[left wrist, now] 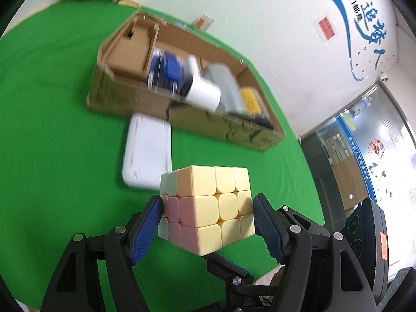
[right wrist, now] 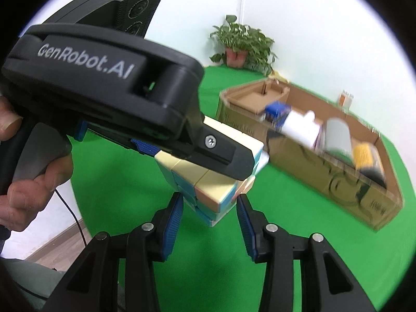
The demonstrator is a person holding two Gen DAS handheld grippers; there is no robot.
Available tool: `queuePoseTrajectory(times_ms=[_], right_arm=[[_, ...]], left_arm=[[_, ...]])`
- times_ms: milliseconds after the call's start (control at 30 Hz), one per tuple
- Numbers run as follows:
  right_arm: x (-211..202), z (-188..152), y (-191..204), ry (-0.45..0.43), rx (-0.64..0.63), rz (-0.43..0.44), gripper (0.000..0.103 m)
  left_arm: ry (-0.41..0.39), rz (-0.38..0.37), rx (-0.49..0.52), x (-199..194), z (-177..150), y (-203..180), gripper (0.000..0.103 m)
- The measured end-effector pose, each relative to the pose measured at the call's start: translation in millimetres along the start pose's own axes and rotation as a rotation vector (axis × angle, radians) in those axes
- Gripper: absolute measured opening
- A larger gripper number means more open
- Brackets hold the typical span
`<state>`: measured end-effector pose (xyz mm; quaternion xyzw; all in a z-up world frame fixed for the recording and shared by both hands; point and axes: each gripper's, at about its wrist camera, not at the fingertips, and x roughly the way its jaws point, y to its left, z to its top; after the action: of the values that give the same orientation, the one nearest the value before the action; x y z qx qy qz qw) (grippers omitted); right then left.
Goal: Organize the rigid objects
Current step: 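Carry the Rubik's cube into the box corner compartment and release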
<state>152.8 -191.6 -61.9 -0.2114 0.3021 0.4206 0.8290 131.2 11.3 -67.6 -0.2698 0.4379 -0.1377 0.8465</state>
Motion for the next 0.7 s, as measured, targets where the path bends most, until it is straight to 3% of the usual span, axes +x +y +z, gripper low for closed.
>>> queuePoseTrajectory(times_ms=[333,700], right_arm=[[28.1,70.7,-13.9,-0.061,-0.035,0.000,0.042],[90.1,139.1,-53.5,-0.064,-0.022,-0.003,0.042]], left_arm=[[-0.077,0.016,0.033,-36.5,77.7,16.5,0.068],[-0.077,0.040,0.074,-27.5,179.6,44.7,0.068]])
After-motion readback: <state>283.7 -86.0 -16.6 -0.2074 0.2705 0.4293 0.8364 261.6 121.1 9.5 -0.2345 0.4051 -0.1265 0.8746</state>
